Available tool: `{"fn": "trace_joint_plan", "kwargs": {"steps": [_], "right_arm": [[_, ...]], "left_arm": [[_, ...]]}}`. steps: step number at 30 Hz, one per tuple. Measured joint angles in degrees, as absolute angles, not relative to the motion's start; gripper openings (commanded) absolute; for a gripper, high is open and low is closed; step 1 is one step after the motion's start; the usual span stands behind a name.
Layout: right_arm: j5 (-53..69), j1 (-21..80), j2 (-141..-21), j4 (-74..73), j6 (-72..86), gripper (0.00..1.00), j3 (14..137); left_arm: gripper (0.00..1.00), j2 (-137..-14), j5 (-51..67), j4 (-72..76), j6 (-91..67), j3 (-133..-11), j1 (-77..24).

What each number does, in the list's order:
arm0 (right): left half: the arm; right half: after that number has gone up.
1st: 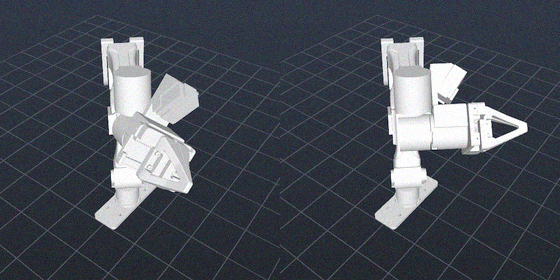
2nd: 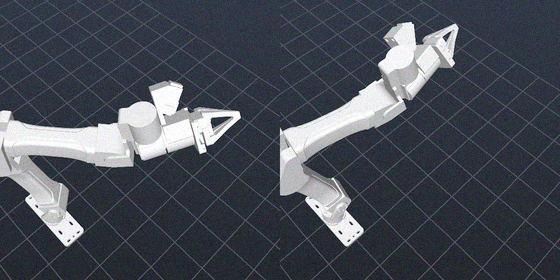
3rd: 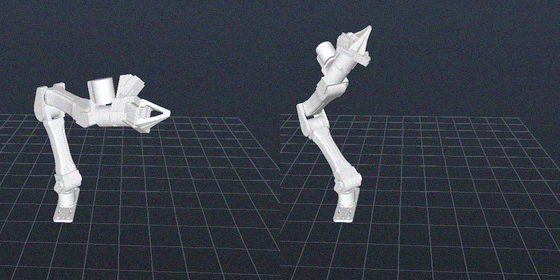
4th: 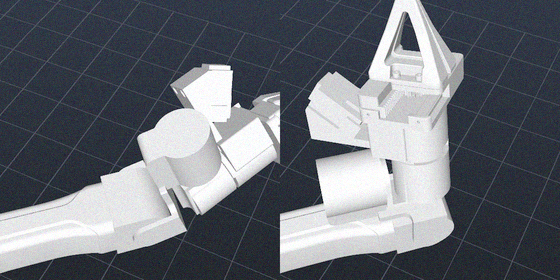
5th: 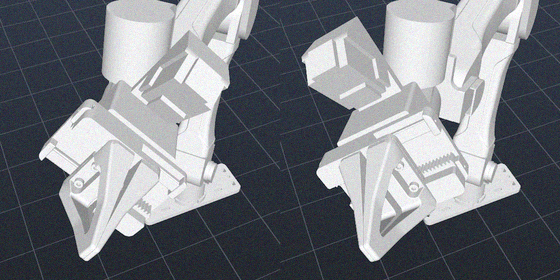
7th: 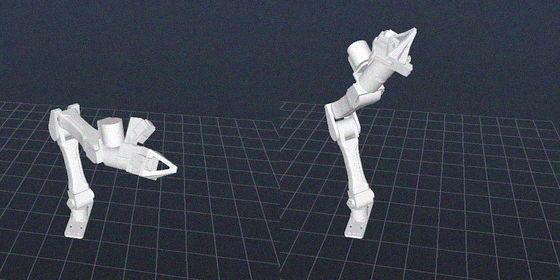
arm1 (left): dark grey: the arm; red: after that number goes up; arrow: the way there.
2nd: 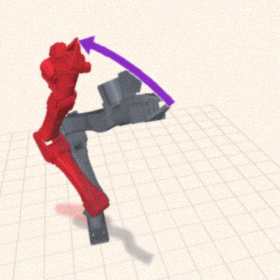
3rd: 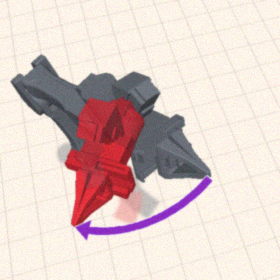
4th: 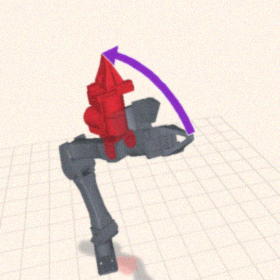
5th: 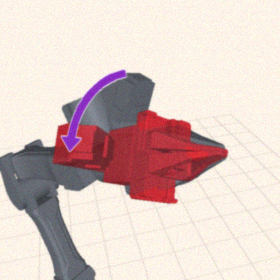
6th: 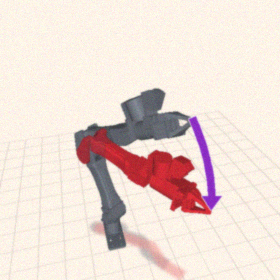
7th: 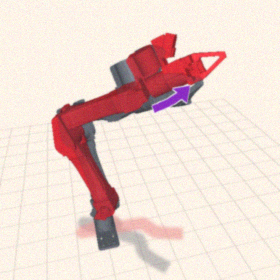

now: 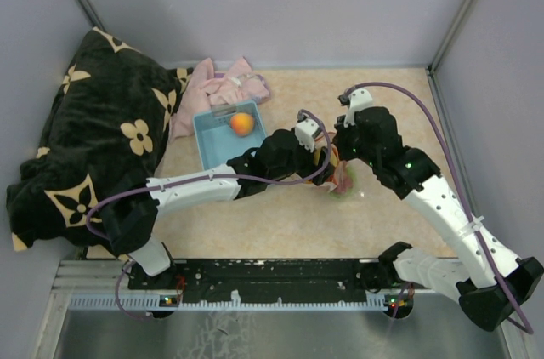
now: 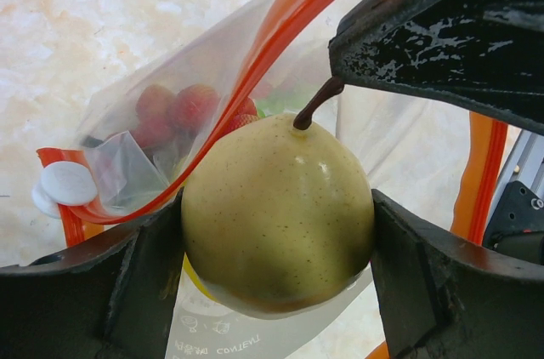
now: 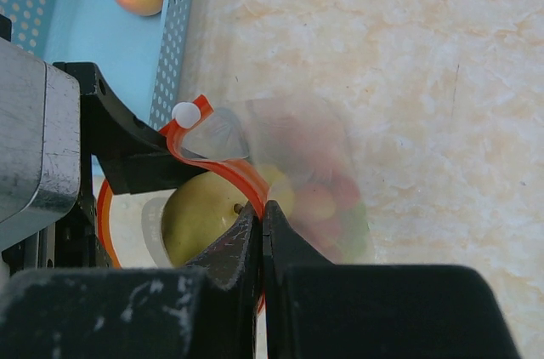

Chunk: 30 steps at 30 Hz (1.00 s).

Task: Place the food in the zip-top bag and seal the zipper
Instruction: Place the fake fruit in the zipper food storage bag.

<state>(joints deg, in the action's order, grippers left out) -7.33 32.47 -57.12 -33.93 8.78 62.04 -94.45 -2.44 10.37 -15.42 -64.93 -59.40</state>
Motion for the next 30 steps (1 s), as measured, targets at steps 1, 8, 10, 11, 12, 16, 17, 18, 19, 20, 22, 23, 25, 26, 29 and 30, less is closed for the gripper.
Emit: {"fn": "trace_joint_plan", "kwargs": {"steps": [1,8,10,11,12,16,17,18,19,20,22,23,25,26,29,30], "right_arm": [[-7.4,32.5,-57.1,-34.0,8.8,0.0,62.0],[-7.2,32.5,-57.1,-34.0,8.8,0.0,62.0],[-7.2,32.5,-57.1,-34.0,8.8,0.0,62.0],[-7.2,32.5,-57.1,-34.0,8.8,0.0,62.0],[-7.2,32.5,-57.1,-34.0,8.8,0.0,62.0],[-7.2,32.5,-57.1,-34.0,8.8,0.0,62.0],[-7.3,32.5,-57.1,-34.0,8.8,0.0,62.0],[-7.3,32.5,-57.1,-34.0,8.8,0.0,62.0],[-7.4,32.5,-57.0,-34.0,8.8,0.0,62.0],[-7.4,32.5,-57.0,-34.0,8.8,0.0,62.0],[-7.4,32.5,-56.9,-34.0,8.8,0.0,62.0],[-7.4,32.5,-56.9,-34.0,8.8,0.0,62.0],[-7.4,32.5,-56.9,-34.0,8.8,0.0,62.0],[-7.4,32.5,-56.9,-34.0,8.8,0.0,62.0],[-7.5,32.5,-56.8,-34.0,8.8,0.0,62.0],[-7.5,32.5,-56.7,-34.0,8.8,0.0,62.0]], "left_arm": [[0.81,-94.5,-2.6,10.2,-15.6,-65.0,-59.4],[0.96,-94.4,-2.8,9.3,-16.8,-65.6,-59.4],[0.97,-94.4,-2.8,8.9,-17.1,-65.9,-59.4],[0.97,-94.4,-2.8,8.7,-17.2,-66.0,-59.4],[0.97,-94.4,-2.8,8.4,-17.4,-66.0,-59.4],[0.97,-93.5,-2.8,6.5,-18.2,-66.0,-59.4],[0.97,-92.8,-2.8,5.9,-18.3,-66.0,-59.4],[0.97,-92.1,-2.8,5.5,-18.4,-66.0,-59.4],[0.97,-91.1,-2.8,4.9,-18.5,-66.0,-59.4],[0.97,-90.3,-2.9,4.4,-18.5,-66.0,-59.4],[0.97,-88.6,-3.0,3.6,-18.6,-66.0,-59.4],[0.97,-87.8,-3.0,3.4,-18.7,-66.0,-59.4],[0.97,-87.0,-3.1,2.9,-18.9,-66.0,-59.4],[0.97,-86.8,-3.1,2.5,-19.1,-66.0,-59.4],[0.97,-86.3,-3.5,0.3,-19.8,-66.0,-59.4],[0.96,-86.0,-3.6,-0.4,-20.1,-66.0,-59.4]]}}
